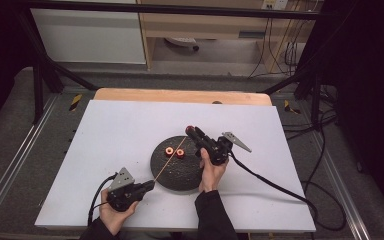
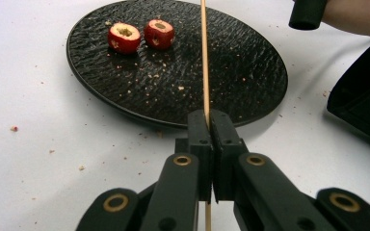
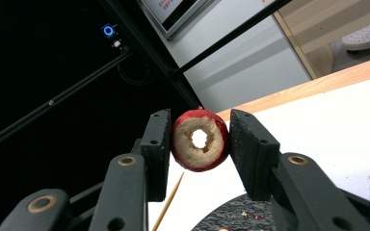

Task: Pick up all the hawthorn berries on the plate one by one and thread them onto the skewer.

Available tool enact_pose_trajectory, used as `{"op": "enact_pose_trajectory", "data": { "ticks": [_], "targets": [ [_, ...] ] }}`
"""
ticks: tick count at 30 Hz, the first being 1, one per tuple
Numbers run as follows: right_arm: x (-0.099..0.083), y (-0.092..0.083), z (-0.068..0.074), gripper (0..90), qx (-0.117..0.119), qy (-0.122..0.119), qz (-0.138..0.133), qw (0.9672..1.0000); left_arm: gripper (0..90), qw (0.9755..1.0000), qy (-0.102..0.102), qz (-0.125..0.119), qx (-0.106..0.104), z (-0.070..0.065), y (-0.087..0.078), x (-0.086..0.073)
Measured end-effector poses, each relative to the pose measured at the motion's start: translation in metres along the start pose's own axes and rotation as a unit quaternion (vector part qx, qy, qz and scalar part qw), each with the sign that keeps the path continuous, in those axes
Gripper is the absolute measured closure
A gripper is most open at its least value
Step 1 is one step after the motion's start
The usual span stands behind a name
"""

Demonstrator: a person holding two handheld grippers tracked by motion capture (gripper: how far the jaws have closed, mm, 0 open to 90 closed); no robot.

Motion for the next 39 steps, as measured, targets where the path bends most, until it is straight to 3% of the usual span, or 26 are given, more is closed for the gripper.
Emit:
{"op": "enact_pose_trajectory", "data": {
  "ticks": [15,30,39],
  "targets": [
    [-0.003,0.0,0.001,61.1,0.007,0.004,-0.002,1.0,88.4,1.0,-0.003,-0.006,-0.002,-0.003,0.003,0.001],
    [-0.007,-0.002,0.003,61.1,0.014,0.02,-0.007,0.9997,88.6,0.9993,-0.016,-0.032,0.011,-0.013,0.012,0.007],
    [-0.008,-0.002,0.003,61.3,0.012,0.039,0.0,0.9991,88.7,0.9991,-0.021,-0.033,0.019,-0.013,0.016,0.008]
  ]
}}
Point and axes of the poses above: each handheld gripper's, and its own axes: y roughly forward along the jaws, x roughly out of its top, z roughly to its left, the point moved 3 cm from there along y, roughly forward along the jaws, and after that the axes turned 9 degrees about y, right-handed, at the moved point
